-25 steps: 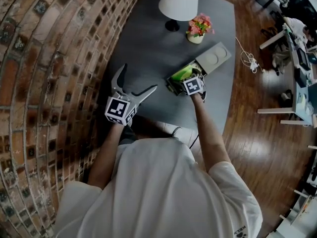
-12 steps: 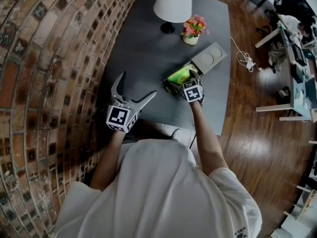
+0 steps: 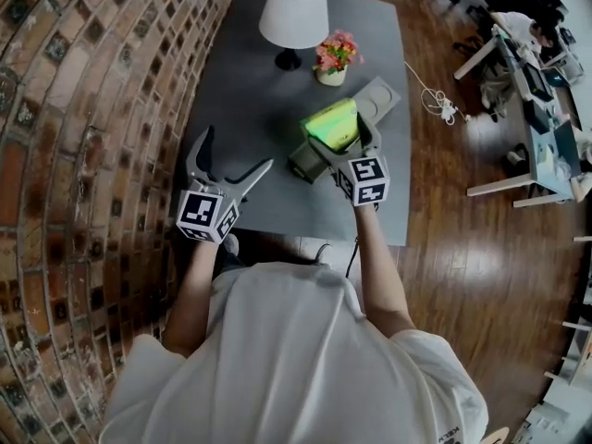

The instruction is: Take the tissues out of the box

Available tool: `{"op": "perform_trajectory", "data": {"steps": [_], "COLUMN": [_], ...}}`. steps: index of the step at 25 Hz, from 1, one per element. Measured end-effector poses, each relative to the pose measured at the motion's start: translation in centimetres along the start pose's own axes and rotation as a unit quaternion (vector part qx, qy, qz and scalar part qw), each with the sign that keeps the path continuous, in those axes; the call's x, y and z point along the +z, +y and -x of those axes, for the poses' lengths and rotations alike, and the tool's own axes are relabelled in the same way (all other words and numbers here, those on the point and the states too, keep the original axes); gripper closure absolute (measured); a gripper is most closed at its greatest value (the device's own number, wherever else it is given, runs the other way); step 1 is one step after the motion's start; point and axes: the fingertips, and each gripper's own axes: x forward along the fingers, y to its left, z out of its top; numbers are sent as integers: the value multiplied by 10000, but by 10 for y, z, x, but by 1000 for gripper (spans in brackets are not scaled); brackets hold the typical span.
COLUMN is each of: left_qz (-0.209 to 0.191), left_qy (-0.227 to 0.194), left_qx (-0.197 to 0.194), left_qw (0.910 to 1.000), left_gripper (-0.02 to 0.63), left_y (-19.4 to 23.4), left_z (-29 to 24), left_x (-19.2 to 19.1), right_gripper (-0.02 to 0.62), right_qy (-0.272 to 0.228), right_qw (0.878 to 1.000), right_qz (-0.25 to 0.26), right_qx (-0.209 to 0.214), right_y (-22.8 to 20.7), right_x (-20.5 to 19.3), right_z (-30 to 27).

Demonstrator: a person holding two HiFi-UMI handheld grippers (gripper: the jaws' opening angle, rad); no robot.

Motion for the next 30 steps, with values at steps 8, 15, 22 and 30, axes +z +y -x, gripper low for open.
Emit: {"op": "perform_trajectory", "data": {"steps": [8, 15, 22, 30], "left_qz": [46, -264, -269, -235], "left_qy": [-211, -250, -206, -254], "left_qx": [89, 88, 87, 113], "left_qw": [9997, 9993, 9994, 9993], "left_gripper": [32, 58, 58, 61], "left_y": [8, 7, 1, -5], "left_z": [-8, -15, -13, -10], "left_x": [26, 24, 16, 15], "right_gripper": [55, 55, 57, 57], "right_qy": [-1562, -1309, -1436, -1470], "right_qw": [9822, 9786, 9742, 9738], "right_qz": [-142, 310, 213, 162], "right_qx": [-1038, -1557, -1729, -1726], "right_y": [-17, -14, 0, 7], "right_x": [99, 85, 81, 83], "right_z": [96, 134, 154, 161]}}
